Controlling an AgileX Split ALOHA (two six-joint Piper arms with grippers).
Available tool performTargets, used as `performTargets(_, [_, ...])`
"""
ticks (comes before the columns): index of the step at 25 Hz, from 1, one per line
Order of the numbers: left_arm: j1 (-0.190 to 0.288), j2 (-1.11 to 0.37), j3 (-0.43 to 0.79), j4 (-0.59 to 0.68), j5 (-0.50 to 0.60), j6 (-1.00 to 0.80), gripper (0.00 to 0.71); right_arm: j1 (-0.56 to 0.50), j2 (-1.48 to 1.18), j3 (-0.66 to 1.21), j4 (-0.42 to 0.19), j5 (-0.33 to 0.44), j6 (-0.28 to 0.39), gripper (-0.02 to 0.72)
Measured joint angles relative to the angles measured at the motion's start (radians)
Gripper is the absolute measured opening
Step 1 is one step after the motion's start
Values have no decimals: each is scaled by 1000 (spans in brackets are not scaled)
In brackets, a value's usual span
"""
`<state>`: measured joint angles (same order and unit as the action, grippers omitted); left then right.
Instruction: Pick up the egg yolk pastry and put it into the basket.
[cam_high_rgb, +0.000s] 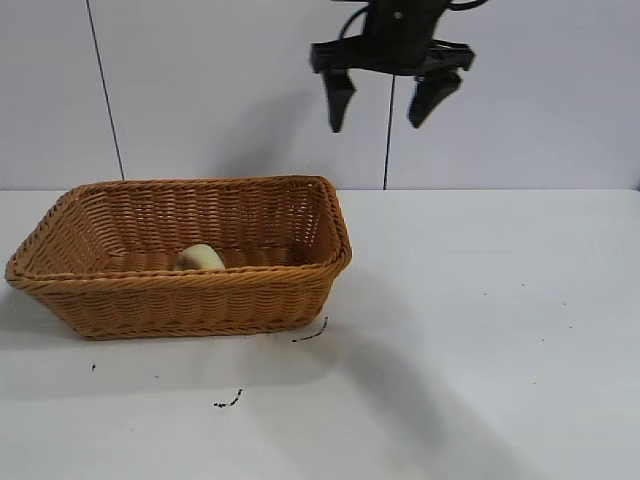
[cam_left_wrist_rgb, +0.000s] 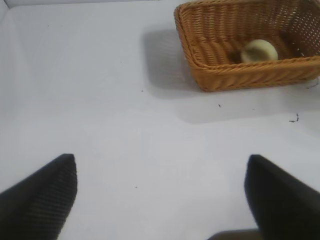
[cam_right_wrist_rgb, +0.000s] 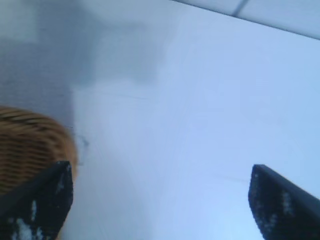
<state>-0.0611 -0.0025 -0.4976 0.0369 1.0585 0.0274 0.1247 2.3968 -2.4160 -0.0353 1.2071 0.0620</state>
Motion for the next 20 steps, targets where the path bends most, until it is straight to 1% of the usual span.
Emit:
performTargets(4, [0,0,0,0,0,0,693,-57,-8,0,0,1,0,685])
performTargets(9, [0,0,0,0,0,0,693,-71,-90,73,-2,3,-2,685])
performTargets(11, [0,0,0,0,0,0,693,-71,-147,148,2,2,-2,685])
performTargets(15, [0,0,0,0,0,0,693,-71,-304,339,30,2,-1,685])
performTargets(20, [0,0,0,0,0,0,693,-71,-569,645,35,1,-1,685])
